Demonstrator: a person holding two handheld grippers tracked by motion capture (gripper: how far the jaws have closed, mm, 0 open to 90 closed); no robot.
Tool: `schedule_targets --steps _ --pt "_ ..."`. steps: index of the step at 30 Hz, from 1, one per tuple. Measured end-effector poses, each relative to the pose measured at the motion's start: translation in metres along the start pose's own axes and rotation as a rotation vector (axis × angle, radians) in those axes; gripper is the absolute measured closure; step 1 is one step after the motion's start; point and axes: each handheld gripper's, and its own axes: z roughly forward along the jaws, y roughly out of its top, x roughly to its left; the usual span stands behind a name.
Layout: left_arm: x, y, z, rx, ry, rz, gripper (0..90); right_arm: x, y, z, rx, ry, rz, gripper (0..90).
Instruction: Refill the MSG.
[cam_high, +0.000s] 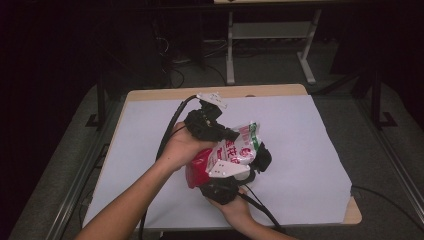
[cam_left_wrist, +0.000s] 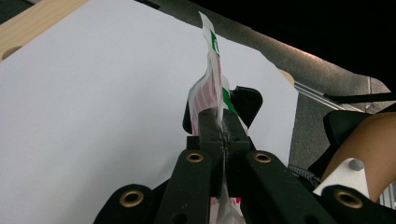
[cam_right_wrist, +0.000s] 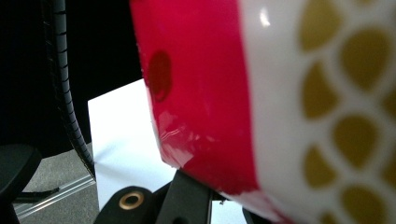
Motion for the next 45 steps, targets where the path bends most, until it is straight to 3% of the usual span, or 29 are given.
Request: schedule_targets --steps 45 --pt "-0.0016 0.0033 0.0054 0.000 0.005 -0.006 90.0 0.0005 0.0007 -0.0003 -0.005 0.004 0.000 90.0"
